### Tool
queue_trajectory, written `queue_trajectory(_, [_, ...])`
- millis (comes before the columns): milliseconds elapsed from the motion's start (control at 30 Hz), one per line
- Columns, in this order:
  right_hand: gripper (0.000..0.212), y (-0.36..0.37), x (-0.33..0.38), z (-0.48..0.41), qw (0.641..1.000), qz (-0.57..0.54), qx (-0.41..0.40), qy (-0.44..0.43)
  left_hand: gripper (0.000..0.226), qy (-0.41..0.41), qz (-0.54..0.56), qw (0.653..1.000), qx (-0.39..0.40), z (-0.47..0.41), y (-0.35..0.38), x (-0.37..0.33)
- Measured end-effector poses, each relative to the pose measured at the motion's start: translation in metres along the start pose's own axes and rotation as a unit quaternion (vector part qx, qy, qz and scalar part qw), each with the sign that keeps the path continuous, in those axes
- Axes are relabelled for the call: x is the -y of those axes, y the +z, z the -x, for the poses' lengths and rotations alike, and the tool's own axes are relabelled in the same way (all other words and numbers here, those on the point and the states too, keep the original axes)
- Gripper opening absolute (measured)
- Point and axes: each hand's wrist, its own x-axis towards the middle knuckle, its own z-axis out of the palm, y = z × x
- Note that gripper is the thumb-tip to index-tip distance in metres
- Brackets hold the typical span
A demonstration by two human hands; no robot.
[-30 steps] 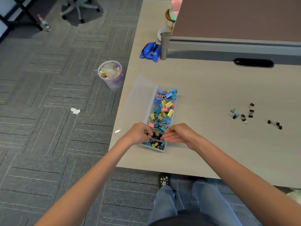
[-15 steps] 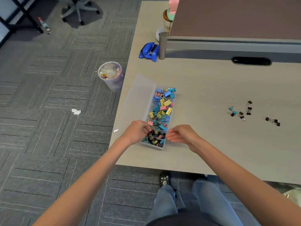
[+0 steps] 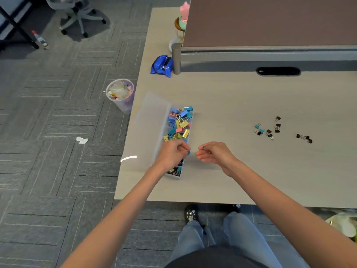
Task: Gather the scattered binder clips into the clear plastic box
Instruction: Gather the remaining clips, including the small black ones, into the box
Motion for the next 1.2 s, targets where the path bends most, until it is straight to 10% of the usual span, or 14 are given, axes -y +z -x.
queue_trajectory(733, [0.018,-0.273,-0.02,-0.055,0.99,0.035,-0.136,-0.022,0.024,-0.002,-0.005,1.0,0.007,-0.117,0.22,-0.135])
queue_trajectory(1200, [0.044,-0.382,-0.057,-0.091,0.888,0.365,-0.265,-0.087,0.078,0.054,-0.362,0.927,-0.079,-0.155,0.306,-0.113])
